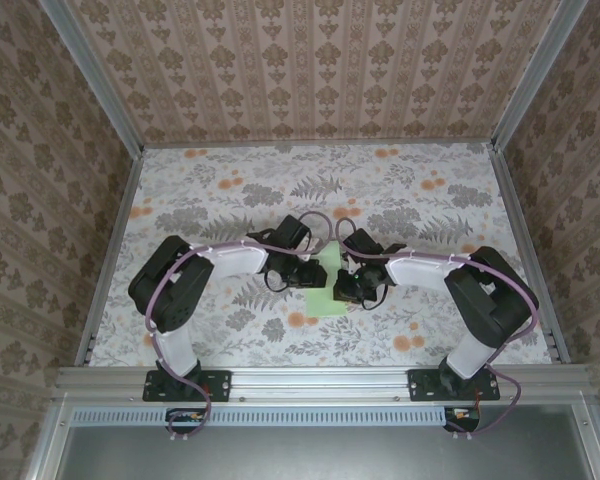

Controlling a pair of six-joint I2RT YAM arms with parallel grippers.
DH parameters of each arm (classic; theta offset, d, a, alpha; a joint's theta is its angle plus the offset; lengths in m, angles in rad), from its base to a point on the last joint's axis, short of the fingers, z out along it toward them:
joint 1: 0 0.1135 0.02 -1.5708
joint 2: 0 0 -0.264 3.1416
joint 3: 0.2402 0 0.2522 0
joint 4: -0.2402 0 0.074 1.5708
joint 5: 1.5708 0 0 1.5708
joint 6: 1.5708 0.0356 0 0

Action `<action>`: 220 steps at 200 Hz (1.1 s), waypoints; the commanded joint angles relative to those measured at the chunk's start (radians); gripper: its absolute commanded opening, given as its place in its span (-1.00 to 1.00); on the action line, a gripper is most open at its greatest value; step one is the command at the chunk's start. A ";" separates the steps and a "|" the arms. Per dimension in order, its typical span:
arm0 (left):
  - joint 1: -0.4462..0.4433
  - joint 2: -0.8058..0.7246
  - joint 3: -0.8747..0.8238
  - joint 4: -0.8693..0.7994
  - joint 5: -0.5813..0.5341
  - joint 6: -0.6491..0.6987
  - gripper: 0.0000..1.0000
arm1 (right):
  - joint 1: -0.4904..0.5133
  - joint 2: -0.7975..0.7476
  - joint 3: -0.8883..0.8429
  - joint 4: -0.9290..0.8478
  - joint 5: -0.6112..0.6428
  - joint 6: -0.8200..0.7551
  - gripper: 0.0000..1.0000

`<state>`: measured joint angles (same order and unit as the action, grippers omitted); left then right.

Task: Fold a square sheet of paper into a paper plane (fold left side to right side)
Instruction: First fold the square sheet of paper in half at the center of the table.

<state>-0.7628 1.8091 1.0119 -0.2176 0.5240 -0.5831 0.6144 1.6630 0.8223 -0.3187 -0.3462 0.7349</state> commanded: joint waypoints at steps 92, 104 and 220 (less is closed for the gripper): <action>0.069 0.087 0.086 0.023 0.010 0.072 -0.59 | 0.007 0.057 -0.002 -0.141 0.113 -0.045 -0.74; 0.073 0.095 0.084 0.025 0.009 0.074 -0.59 | 0.007 0.057 -0.003 -0.146 0.117 -0.049 -0.74; 0.116 0.094 -0.070 0.189 0.017 0.008 -0.64 | 0.006 0.061 0.001 -0.186 0.145 -0.069 -0.74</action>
<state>-0.6632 1.8904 0.9936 -0.0494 0.5659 -0.5594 0.6201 1.6752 0.8520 -0.3676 -0.3153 0.6827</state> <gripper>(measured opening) 0.180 0.132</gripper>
